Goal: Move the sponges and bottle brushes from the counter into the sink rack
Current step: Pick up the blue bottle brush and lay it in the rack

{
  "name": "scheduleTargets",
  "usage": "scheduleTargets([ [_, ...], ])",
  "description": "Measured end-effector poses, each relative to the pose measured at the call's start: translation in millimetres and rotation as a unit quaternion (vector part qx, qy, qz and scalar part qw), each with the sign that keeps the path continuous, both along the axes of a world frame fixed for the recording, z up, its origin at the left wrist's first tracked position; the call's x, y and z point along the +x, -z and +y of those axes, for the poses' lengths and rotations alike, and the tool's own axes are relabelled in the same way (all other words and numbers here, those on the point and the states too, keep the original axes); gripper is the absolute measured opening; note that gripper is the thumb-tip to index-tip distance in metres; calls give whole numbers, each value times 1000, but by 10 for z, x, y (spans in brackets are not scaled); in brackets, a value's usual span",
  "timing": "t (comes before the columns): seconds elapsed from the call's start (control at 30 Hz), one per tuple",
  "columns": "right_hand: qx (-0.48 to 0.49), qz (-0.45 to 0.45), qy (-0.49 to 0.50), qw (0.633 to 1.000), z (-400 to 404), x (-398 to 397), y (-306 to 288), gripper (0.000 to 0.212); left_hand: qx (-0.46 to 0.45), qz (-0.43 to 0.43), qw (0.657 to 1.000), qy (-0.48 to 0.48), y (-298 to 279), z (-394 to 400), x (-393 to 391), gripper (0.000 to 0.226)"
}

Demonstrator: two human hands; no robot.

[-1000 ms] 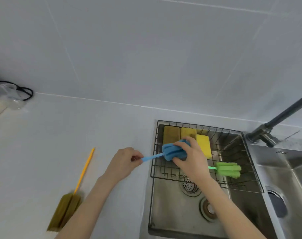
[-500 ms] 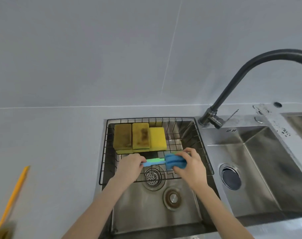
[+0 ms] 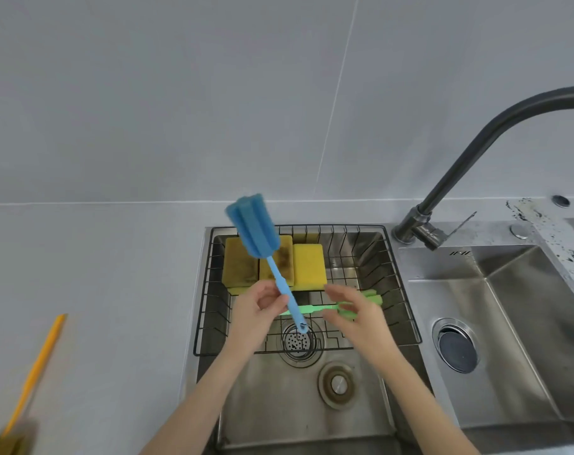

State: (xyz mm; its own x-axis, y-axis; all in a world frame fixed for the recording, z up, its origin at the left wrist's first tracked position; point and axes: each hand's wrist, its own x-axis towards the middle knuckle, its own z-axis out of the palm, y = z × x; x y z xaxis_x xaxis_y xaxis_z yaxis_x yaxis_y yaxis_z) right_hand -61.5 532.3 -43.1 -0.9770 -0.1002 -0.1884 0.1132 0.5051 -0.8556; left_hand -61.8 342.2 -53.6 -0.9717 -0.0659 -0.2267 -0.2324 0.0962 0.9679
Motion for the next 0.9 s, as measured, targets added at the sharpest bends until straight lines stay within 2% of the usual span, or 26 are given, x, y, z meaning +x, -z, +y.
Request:
scheduleTargets([
  [0.13,34,2,-35,999,-208,93,62,36,-2,14,1000,-24,-9,155,122,22],
  [0.27,161,106,-69,979,-263,87,121,27,27,-1,998,-50,31,231,207,26],
  [0.37,203,171,-99,959,-251,36,159,28,21,-14,998,-50,14,222,208,16],
  [0.43,230,188,-119,947,-195,-44,160,27,7,-59,998,-18,-15,174,196,12],
  [0.5,274,192,-132,933,-83,-166,167,26,-69,-88,990,84,-18,74,227,25],
  [0.53,300,184,-136,926,-19,-239,174,25,-135,-72,979,132,-21,10,253,28],
  [0.57,326,172,-137,920,50,-307,186,23,-205,-32,966,154,-36,-60,278,29],
  [0.63,370,136,-147,907,150,-422,253,23,-331,86,930,136,-58,-207,258,32],
  [0.7,411,106,-166,890,168,-485,331,24,-435,150,877,137,-11,-345,129,39],
  [0.77,438,99,-188,874,103,-498,412,24,-509,102,835,180,86,-454,-20,44],
  [0.83,450,93,-200,865,12,-489,494,20,-540,50,813,210,218,-516,-123,42],
  [0.9,452,86,-203,865,-64,-495,554,18,-556,42,801,220,325,-527,-185,37],
])
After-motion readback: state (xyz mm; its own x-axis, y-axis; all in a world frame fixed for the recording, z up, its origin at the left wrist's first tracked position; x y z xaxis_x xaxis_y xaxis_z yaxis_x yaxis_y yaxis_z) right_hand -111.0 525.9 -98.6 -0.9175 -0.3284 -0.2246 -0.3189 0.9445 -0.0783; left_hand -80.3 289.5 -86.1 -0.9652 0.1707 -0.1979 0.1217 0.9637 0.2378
